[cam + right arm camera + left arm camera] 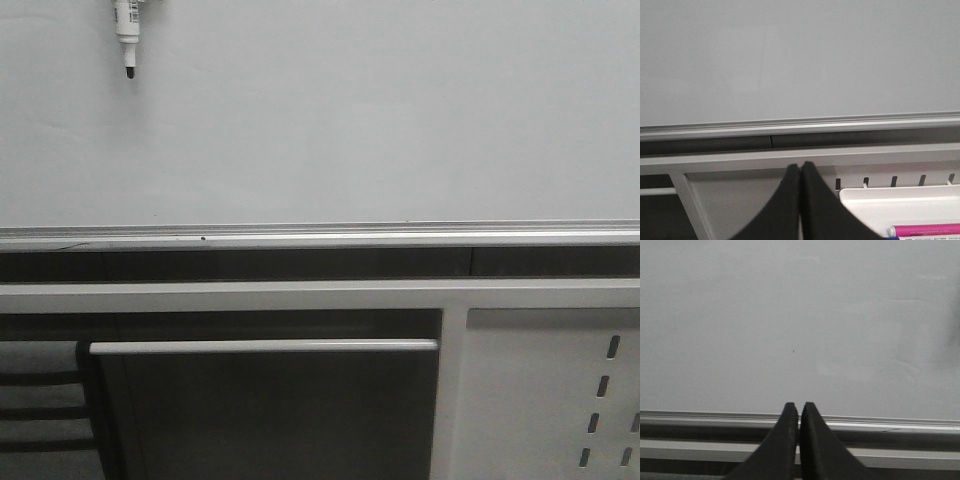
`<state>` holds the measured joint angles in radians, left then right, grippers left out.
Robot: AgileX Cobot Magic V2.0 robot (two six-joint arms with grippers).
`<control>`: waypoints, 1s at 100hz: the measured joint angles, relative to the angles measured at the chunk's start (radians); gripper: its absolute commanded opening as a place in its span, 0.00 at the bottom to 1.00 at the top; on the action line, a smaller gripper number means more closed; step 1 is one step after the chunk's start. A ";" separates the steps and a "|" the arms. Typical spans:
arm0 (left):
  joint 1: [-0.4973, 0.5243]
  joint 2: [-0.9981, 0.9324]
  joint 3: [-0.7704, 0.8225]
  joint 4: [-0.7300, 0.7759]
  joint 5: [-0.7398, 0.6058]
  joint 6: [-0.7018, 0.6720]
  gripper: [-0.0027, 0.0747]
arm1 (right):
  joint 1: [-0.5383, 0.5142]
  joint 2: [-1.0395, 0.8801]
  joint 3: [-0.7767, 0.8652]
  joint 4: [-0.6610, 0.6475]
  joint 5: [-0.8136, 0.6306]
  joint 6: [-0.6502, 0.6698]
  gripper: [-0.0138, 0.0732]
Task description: Write number 1 on whiteboard
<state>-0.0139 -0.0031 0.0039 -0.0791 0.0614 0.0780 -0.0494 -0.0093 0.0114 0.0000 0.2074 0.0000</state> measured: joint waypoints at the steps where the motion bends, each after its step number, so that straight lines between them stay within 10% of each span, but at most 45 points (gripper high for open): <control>1: 0.000 0.000 0.000 0.000 0.000 0.000 0.01 | 0.000 0.000 0.000 0.000 0.000 0.000 0.08; 100: 0.000 0.000 0.000 -0.023 0.000 0.000 0.01 | 0.000 0.000 0.000 0.007 -0.039 0.000 0.08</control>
<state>-0.0139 -0.0031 0.0039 -0.1024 0.0614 0.0780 -0.0494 -0.0093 0.0114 0.0068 0.1688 0.0000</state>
